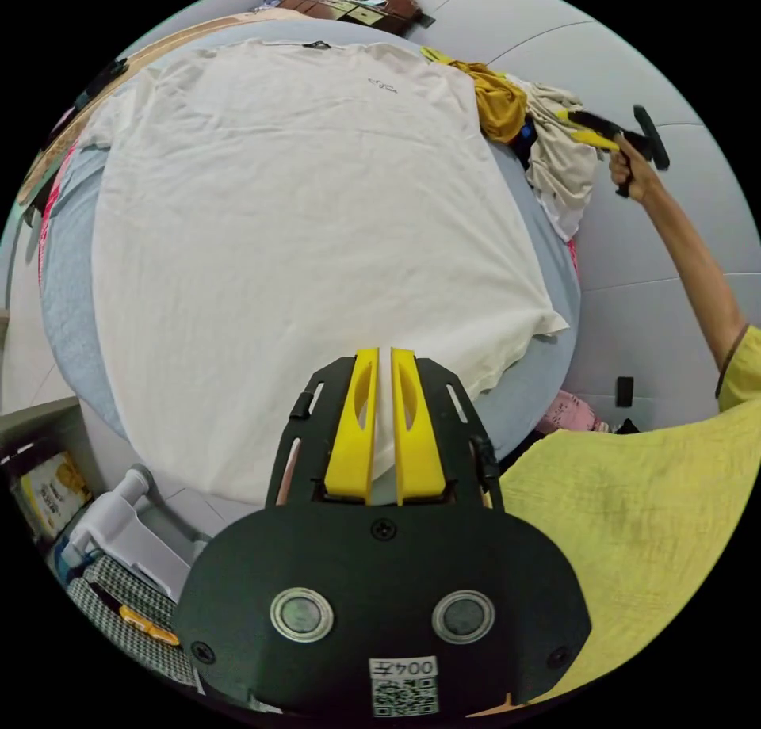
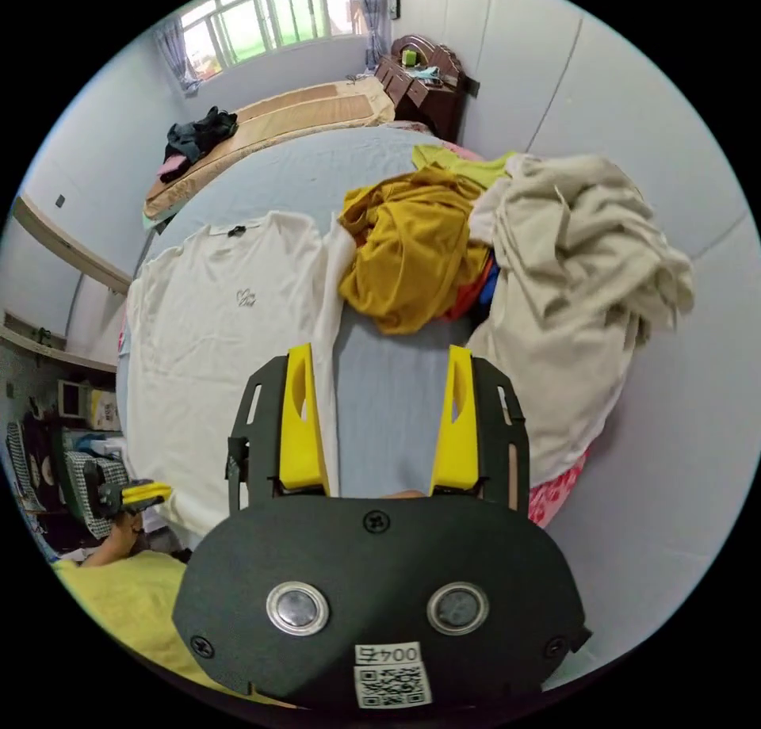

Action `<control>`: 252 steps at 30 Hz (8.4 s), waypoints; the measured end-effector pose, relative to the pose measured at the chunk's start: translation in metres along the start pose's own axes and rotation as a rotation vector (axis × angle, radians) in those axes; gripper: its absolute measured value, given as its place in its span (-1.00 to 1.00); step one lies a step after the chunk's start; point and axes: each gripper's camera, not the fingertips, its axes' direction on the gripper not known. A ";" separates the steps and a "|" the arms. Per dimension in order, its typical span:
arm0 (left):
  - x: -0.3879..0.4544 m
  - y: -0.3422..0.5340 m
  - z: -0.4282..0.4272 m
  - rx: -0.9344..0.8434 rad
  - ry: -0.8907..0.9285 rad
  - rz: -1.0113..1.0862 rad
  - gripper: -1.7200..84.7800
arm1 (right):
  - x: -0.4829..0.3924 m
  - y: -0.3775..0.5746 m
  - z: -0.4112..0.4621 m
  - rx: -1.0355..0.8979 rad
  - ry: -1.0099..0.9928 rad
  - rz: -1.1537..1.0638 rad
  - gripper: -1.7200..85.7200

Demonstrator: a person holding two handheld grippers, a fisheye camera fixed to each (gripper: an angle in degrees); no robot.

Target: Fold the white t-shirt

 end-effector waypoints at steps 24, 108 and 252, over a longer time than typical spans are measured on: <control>0.082 -0.043 0.043 -0.024 -0.138 -0.329 -0.94 | 0.102 -0.215 -0.257 0.491 0.416 -0.079 -0.98; 0.155 -0.064 0.065 0.061 -0.086 -0.413 -0.95 | -0.018 -0.235 0.326 -0.098 0.400 -0.389 -0.72; -0.163 0.266 0.015 0.141 0.059 -0.627 -0.90 | 0.039 0.456 0.096 -0.413 -0.341 0.375 -0.79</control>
